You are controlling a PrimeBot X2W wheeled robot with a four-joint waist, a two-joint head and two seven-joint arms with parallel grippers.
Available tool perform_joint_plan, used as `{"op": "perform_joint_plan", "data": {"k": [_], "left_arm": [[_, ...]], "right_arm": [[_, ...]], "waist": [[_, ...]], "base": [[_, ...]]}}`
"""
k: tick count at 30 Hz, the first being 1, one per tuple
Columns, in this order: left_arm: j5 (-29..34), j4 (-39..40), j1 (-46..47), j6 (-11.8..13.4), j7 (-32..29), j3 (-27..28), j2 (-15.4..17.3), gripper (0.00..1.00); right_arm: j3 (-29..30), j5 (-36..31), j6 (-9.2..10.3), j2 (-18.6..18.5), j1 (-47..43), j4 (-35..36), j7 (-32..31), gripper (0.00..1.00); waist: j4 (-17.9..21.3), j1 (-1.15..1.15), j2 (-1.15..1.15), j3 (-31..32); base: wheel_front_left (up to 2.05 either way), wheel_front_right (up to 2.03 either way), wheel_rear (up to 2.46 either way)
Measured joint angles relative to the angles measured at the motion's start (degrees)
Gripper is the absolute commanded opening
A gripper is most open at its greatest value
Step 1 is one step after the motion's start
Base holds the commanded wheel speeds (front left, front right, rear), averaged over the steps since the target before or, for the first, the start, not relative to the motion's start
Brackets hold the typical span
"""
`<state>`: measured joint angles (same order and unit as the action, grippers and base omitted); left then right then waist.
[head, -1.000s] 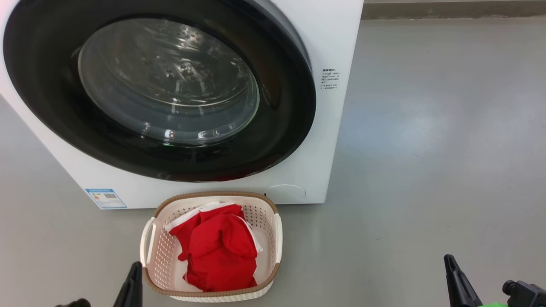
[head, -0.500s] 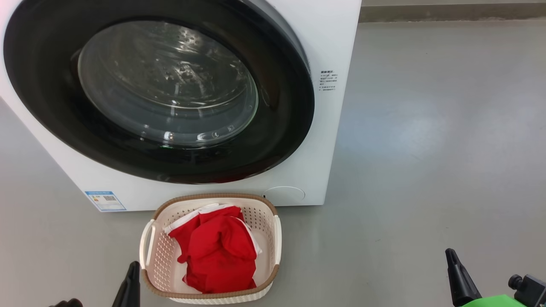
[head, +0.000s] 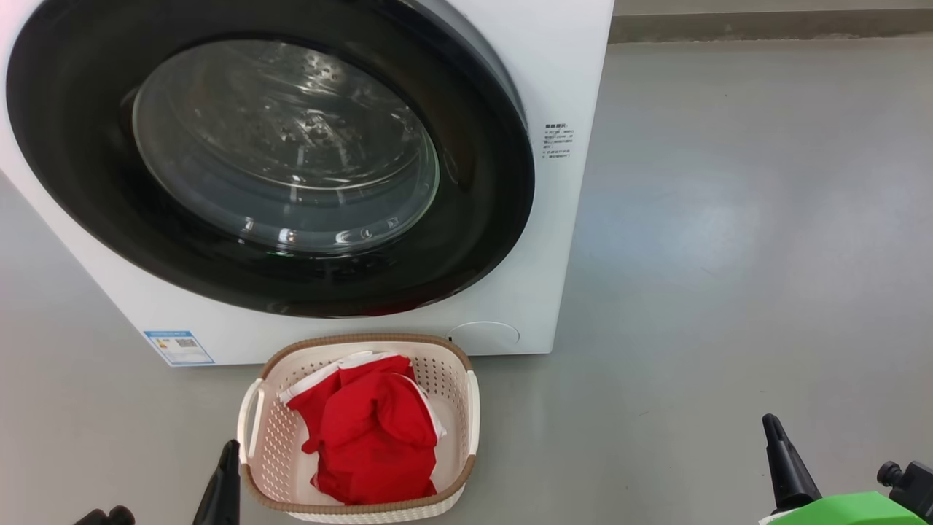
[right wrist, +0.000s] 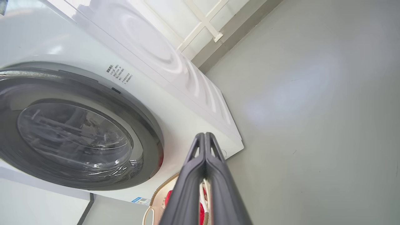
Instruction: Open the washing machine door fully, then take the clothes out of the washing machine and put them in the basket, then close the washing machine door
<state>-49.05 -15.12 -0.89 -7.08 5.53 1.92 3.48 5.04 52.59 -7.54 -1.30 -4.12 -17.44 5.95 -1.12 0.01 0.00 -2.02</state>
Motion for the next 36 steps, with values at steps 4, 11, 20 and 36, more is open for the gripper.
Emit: {"op": "perform_joint_plan", "data": {"k": [4, 11, 20, 36], "left_arm": [[-2.7, 0.0, 0.0, 0.0, -0.5, 0.1, -0.3, 0.00], [-6.7, 0.0, 0.3, 0.0, -1.9, 0.2, -0.4, 0.00], [-12.1, -0.1, 1.3, 0.0, -3.1, 0.5, -0.4, 0.00], [-21.4, -0.2, 2.6, 0.0, -5.9, 1.2, -0.5, 0.00]], "right_arm": [[0.0, 2.0, 0.00, 0.0, 0.1, 0.0, -0.6, 0.00], [0.1, 5.8, 0.00, -0.2, 1.4, 0.3, -1.6, 0.00], [0.3, 11.1, 0.00, -0.3, 2.3, 0.5, -3.0, 0.00], [1.2, 19.8, 0.01, -0.5, 3.5, 0.8, -5.6, 0.00]], "waist": [[0.1, 0.00, 0.00, 0.1], [0.2, 0.00, 0.00, 0.3], [0.3, 0.00, 0.00, 0.5], [0.6, 0.00, 0.00, 1.0]], "base": [[0.00, 0.00, 0.00], [0.00, 0.00, 0.00], [0.00, 0.00, 0.00], [0.00, 0.00, 0.00]]}}
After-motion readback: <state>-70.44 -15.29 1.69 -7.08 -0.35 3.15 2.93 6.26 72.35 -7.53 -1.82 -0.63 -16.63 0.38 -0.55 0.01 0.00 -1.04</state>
